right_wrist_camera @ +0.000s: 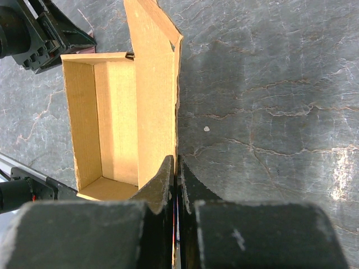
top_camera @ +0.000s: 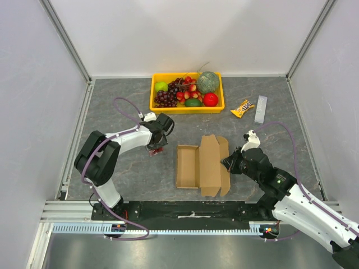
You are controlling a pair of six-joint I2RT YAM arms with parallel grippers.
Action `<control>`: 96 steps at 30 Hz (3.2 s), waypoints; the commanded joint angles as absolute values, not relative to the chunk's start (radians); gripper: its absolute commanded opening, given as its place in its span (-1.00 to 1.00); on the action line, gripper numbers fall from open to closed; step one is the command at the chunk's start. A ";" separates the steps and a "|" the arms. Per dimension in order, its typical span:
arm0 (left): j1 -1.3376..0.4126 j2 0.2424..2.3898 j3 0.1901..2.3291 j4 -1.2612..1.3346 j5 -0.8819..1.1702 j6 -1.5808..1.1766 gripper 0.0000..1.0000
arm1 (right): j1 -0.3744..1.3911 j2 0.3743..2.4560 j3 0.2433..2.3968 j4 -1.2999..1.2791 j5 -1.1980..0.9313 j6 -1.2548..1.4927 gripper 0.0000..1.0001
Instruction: Fold the paper box
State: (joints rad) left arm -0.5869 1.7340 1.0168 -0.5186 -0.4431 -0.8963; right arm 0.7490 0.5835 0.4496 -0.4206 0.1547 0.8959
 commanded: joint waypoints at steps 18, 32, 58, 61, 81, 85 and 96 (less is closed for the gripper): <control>-0.578 1.451 0.989 -0.474 -0.236 -0.252 0.55 | 0.750 0.560 0.460 -0.419 0.149 0.891 -0.92; -0.500 1.578 1.009 -0.419 -0.038 -0.002 0.79 | 0.750 0.554 0.468 -0.430 0.146 0.881 -0.91; -0.407 1.649 0.934 -0.422 0.106 -0.228 0.88 | 0.750 0.560 0.480 -0.431 0.144 0.864 -0.91; -0.408 1.622 0.905 -0.420 0.112 -0.274 0.96 | 0.750 0.558 0.482 -0.434 0.144 0.865 -0.90; -0.426 1.450 0.749 -0.379 0.048 -0.393 1.00 | 0.752 0.554 0.469 -0.426 0.135 0.868 -0.90; -0.457 1.450 0.765 -0.402 -0.050 -0.410 1.00 | 0.752 0.549 0.466 -0.428 0.135 0.871 -0.90; -0.577 1.548 0.816 -0.443 -0.198 -0.449 1.00 | 0.750 0.541 0.465 -0.430 0.133 0.874 -0.89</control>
